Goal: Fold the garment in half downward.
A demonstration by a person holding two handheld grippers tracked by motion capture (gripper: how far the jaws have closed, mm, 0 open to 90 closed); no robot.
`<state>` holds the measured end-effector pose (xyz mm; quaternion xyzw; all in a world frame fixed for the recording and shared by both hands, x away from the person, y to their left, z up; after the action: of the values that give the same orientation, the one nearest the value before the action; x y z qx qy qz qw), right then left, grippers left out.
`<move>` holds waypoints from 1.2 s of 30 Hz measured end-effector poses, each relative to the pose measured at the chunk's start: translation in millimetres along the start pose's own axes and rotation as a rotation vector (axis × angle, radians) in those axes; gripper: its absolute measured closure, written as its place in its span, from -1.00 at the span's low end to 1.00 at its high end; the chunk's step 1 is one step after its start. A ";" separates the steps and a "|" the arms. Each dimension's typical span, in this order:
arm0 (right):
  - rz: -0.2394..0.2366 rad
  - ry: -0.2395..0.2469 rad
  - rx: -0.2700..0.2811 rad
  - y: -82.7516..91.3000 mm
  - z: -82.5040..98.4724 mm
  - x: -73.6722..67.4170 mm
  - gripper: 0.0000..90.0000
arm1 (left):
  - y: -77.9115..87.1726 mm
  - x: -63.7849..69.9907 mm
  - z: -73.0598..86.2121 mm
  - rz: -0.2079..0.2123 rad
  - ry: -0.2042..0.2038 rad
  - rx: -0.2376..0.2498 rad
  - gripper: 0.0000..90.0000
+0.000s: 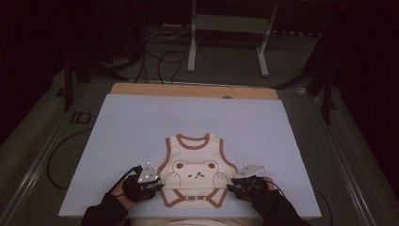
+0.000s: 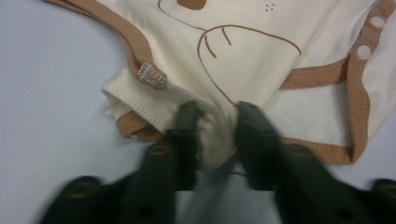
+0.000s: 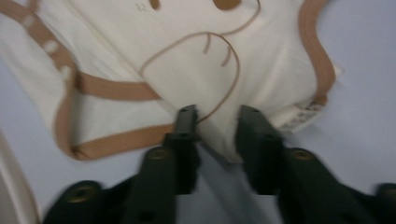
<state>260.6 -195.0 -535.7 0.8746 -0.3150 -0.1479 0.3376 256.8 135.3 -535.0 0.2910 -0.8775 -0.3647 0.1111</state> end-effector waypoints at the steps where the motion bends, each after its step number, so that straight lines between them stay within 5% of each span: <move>1: -0.008 -0.007 0.014 1.5 -1.9 -0.4 0.22 | 0.3 -0.2 -1.3 -0.002 0.014 0.009 0.24; 5: 0.000 -0.005 0.047 4.9 -5.4 0.5 -0.04 | 1.8 0.4 -4.7 0.004 0.033 0.019 -0.30; 8: -0.001 -0.010 0.053 5.6 -5.5 0.2 -0.26 | 2.2 -0.7 -5.3 0.006 0.058 0.027 -0.50; 11: -0.023 -0.003 0.046 5.0 -4.7 -1.9 -0.68 | 3.4 0.0 -4.5 0.031 0.047 0.035 -0.72; 15: -0.033 0.016 0.034 5.9 -2.3 -4.3 -0.78 | 3.2 1.3 -5.4 0.065 0.044 0.039 -0.98; 22: 0.043 -0.012 0.072 15.9 -5.1 6.0 -0.81 | 8.0 1.7 -11.1 0.076 0.029 0.062 -1.00; 36: 0.048 0.039 0.098 25.1 -22.2 1.8 -0.80 | 19.6 -9.3 -30.1 0.051 -0.045 0.079 -1.00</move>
<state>261.2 -199.5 -502.4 0.8850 -0.3361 -0.1068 0.3038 268.1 134.5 -499.6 0.2645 -0.9005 -0.3334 0.0890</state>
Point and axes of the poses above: each handheld gripper's, and its own axes: y roughly backward along the jaws, z roughly out of its underside, x roughly to its right, the point moved 4 cm from there along -y, roughly forward along the jaws, and after that the axes turned 7 degrees about x, right-handed, at the moved point
